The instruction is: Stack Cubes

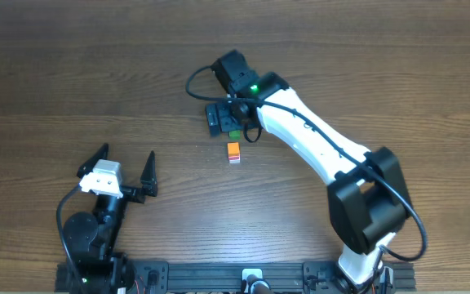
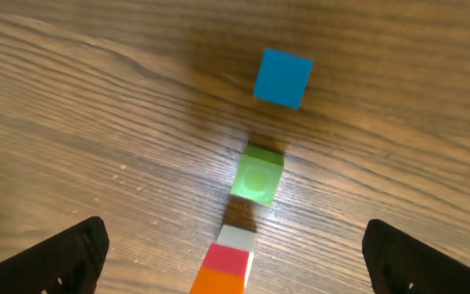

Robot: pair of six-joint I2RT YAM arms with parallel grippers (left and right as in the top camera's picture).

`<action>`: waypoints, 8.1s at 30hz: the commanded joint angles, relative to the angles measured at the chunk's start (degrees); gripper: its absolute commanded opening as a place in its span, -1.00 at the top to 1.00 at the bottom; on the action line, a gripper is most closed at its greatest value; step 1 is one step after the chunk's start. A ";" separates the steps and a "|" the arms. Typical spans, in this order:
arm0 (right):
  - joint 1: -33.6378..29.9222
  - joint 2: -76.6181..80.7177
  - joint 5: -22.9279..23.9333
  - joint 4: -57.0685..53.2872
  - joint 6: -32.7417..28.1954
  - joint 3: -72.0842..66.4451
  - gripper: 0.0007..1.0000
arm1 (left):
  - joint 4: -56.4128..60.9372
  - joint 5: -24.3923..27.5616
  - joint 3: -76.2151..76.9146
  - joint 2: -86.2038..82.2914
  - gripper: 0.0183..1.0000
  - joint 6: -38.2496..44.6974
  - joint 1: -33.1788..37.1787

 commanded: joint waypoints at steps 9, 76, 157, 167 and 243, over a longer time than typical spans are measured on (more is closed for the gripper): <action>1.79 8.79 1.55 2.82 6.49 1.18 -0.91 | -0.07 0.17 -0.31 -0.35 -1.00 0.85 -0.22; 1.68 8.35 6.38 -8.72 9.01 12.20 0.73 | -0.07 0.17 -0.28 -0.35 -1.00 0.83 -0.22; 6.34 0.04 6.84 -13.99 16.09 2.60 0.80 | -0.07 0.17 -0.31 -0.35 -1.00 0.85 -0.22; 6.34 0.31 6.80 -14.01 16.15 2.60 0.79 | -0.07 0.17 -0.31 -0.35 -0.99 0.85 -0.22; 7.04 1.33 4.17 -13.38 16.50 1.77 -0.54 | -0.07 0.17 -0.31 -0.35 -1.00 0.85 -0.22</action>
